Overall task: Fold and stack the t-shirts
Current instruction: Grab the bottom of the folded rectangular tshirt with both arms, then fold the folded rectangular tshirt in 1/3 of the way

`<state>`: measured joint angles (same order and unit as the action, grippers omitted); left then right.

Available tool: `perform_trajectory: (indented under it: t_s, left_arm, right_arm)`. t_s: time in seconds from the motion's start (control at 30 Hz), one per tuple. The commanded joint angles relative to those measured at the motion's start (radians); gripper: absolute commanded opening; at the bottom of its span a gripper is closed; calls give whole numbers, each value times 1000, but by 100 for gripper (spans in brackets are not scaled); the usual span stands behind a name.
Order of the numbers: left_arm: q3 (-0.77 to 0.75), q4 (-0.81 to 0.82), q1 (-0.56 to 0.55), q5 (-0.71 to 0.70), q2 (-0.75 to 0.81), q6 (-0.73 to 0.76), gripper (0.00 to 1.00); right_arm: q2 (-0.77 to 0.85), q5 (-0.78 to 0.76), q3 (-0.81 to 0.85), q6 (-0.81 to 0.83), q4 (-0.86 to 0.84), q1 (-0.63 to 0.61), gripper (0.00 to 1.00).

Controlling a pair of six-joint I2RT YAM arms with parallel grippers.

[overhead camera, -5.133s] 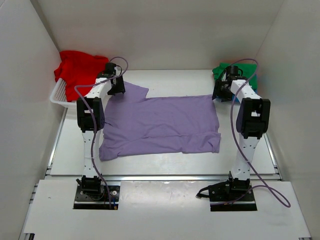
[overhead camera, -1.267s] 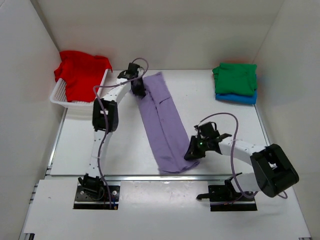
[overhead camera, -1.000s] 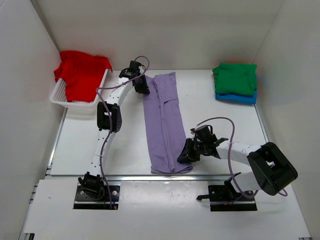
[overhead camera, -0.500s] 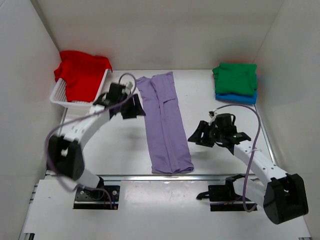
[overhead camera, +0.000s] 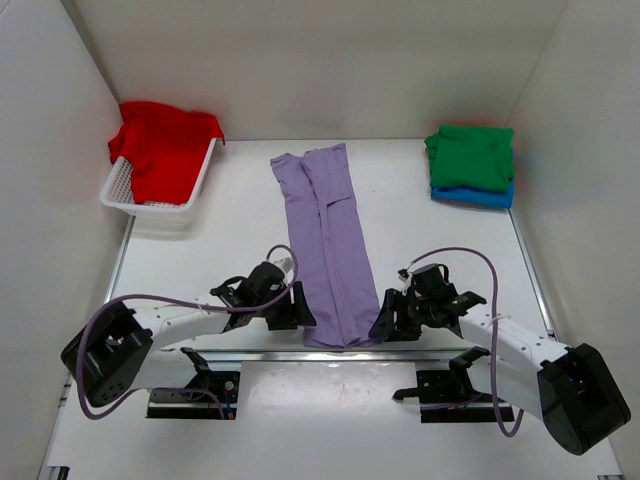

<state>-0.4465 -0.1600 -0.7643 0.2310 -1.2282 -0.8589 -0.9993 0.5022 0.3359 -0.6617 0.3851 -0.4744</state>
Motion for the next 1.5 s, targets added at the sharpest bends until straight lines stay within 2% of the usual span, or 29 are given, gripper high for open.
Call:
perform_trajectory:
  t_s: [0.0,0.1,0.13,0.17,0.2,0.23,0.27,0.5,0.6,0.7,0.8,0.87,0.9,0.97,1.0,1.03,1.07,1.1,1.13,1.2,1.27,1.3,1.4,1.47]
  left_arm:
    - [15,135,-85,-50,-33,-100,69]
    - [-3,148,-144,-39,-80,-134,68]
    - [-15,146,-157,-36,-97,-131,66]
    - [-20,139,-173,-24,-100,-134,52]
    - [-15,132,-182,-9,-96,-138,20]
    - [3,132,-190,1,-74,-159,6]
    - [27,117,-196,4,-39,-169,0]
    - [198,-9,-162,11,275,-229,0]
    - [192,7,-127,48,302,-238,0]
    - [145,45,-67,97,270,-213,0]
    - [47,47,49,151,228,-161,0]
    - [-29,43,194,203,184,-114,0]
    - [-75,48,233,240,141,-88,0]
    - [-156,72,374,289,46,-51,0]
    - [-216,79,429,309,-27,-33,0]
    - [-310,57,447,312,-121,7,5]
    - [-399,47,483,295,-164,23,24]
    - [-444,43,514,310,-259,41,45]
    - [-507,74,532,324,-348,37,58]
    - [-595,114,565,358,-486,12,76]
    - [-624,145,571,387,-537,0,78]
    - [-617,139,571,395,-557,4,79]
    - [-491,172,554,372,-492,9,78]
    - [-375,230,531,351,-434,-14,78]
  right_arm:
    - [-36,-50,-54,-26,-61,-29,50]
    - [-67,-42,-60,-39,-94,-44,46]
    - [-73,-36,-48,-42,-98,-65,30]
    - [-81,-40,-38,-44,-95,-72,20]
    - [-82,-44,-32,-52,-88,-101,6]
    - [-76,-48,-28,-65,-80,-115,1]
    - [-67,-48,-26,-68,-71,-139,0]
    - [39,-11,-58,-116,11,-207,0]
    - [51,22,-15,-89,53,-172,0]
    - [-2,77,102,-4,92,-98,0]
    - [-111,137,274,103,144,-15,1]
    - [-252,156,436,181,179,35,0]
    - [-289,166,484,229,205,74,0]
    - [-462,165,694,293,257,117,0]
    - [-554,156,812,333,291,146,0]
    - [-608,141,872,358,320,163,0]
    - [-699,130,991,387,351,177,2]
    - [-796,125,1109,408,386,192,11]
    - [-884,99,1214,415,402,210,21]
    - [-970,67,1319,422,429,224,34]
    - [-998,56,1342,413,422,232,42]
    - [-978,50,1304,407,396,232,43]
    - [-868,35,1088,364,272,230,46]
    - [-762,45,868,329,188,217,47]
